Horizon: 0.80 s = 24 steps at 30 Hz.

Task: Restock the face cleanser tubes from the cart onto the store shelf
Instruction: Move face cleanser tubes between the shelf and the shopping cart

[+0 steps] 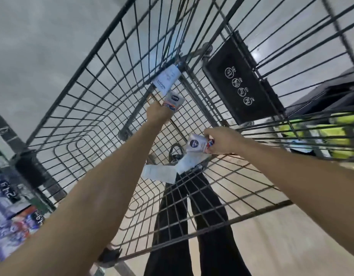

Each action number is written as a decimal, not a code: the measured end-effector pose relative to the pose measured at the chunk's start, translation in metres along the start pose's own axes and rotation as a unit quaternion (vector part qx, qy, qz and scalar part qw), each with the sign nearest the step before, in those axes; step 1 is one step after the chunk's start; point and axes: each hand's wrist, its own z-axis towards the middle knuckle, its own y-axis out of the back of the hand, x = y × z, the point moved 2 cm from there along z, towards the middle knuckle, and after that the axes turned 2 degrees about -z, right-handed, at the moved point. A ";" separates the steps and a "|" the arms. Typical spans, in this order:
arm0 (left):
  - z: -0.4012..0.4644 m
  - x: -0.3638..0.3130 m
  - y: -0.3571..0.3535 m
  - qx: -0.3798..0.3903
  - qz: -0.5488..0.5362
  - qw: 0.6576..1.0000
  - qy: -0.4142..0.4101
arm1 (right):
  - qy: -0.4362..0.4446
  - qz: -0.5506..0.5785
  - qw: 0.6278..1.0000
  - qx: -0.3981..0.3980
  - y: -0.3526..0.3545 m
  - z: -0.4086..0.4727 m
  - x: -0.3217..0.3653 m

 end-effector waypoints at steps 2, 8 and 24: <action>-0.022 0.003 0.008 0.063 -0.053 0.996 0.032 | -0.034 0.066 0.997 -0.036 0.016 -0.018 0.002; -0.120 -0.007 0.051 0.134 -0.131 0.982 -0.004 | -0.153 0.249 0.942 -0.162 0.071 -0.108 0.015; -0.447 -0.109 0.080 0.264 -0.137 0.903 -0.309 | -0.039 0.747 0.522 -0.411 0.093 -0.411 0.030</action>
